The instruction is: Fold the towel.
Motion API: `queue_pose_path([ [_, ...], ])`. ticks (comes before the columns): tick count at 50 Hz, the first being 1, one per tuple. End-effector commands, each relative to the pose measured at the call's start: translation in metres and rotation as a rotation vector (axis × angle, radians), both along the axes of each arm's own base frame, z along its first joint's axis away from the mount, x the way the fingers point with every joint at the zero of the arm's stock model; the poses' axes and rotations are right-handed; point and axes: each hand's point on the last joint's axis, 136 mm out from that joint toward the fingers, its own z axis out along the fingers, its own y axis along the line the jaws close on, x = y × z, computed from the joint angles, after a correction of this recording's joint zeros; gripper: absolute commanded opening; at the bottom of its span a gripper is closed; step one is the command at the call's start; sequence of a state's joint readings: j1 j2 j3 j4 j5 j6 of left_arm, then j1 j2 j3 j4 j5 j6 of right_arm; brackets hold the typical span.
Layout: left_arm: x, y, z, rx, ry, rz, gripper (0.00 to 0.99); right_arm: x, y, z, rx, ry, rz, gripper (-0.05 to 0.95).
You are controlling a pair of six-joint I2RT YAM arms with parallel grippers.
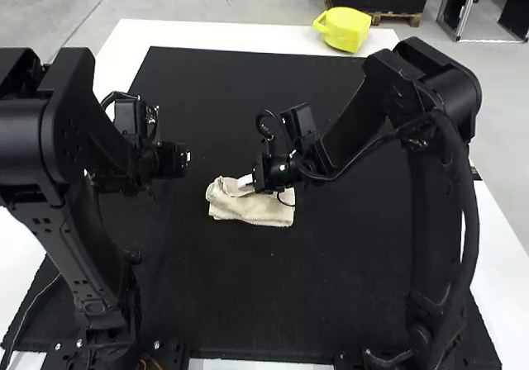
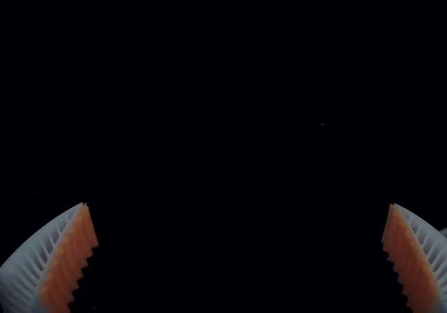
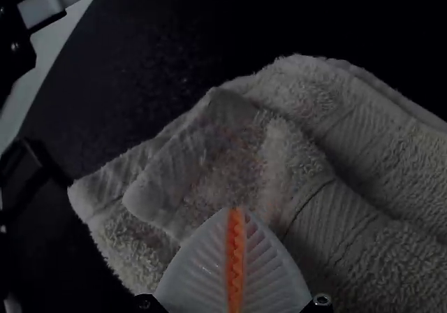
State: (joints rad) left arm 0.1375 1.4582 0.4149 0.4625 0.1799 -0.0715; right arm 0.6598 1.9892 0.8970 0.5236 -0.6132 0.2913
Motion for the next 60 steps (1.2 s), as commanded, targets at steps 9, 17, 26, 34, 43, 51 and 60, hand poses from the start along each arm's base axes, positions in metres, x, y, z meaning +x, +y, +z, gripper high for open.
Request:
queue_pose_path([
  [9,0.004,0.001,0.016,-0.007,-0.047,-0.004,0.961,-0.018,0.0,-0.012,-0.022,0.011,0.031,-0.03],
  [17,0.003,0.001,0.014,-0.009,-0.043,-0.005,0.961,-0.015,0.001,-0.007,-0.006,0.002,0.024,-0.03],
  [26,0.004,0.0,0.015,-0.011,-0.045,-0.008,0.961,-0.017,0.003,-0.007,-0.005,0.011,0.023,-0.03],
  [34,0.003,-0.001,0.014,-0.013,-0.042,-0.011,0.961,-0.018,0.003,-0.011,-0.008,0.011,0.029,-0.03],
  [43,0.003,-0.001,0.014,-0.013,-0.042,-0.011,0.961,-0.026,0.004,-0.018,-0.022,0.019,0.046,-0.03],
  [51,0.003,0.0,0.017,-0.012,-0.048,-0.011,0.961,-0.032,0.003,-0.026,-0.032,0.028,0.055,-0.03],
  [60,0.004,0.0,0.021,-0.011,-0.06,-0.01,0.961,-0.039,0.004,-0.034,-0.039,0.036,0.067,-0.03],
])
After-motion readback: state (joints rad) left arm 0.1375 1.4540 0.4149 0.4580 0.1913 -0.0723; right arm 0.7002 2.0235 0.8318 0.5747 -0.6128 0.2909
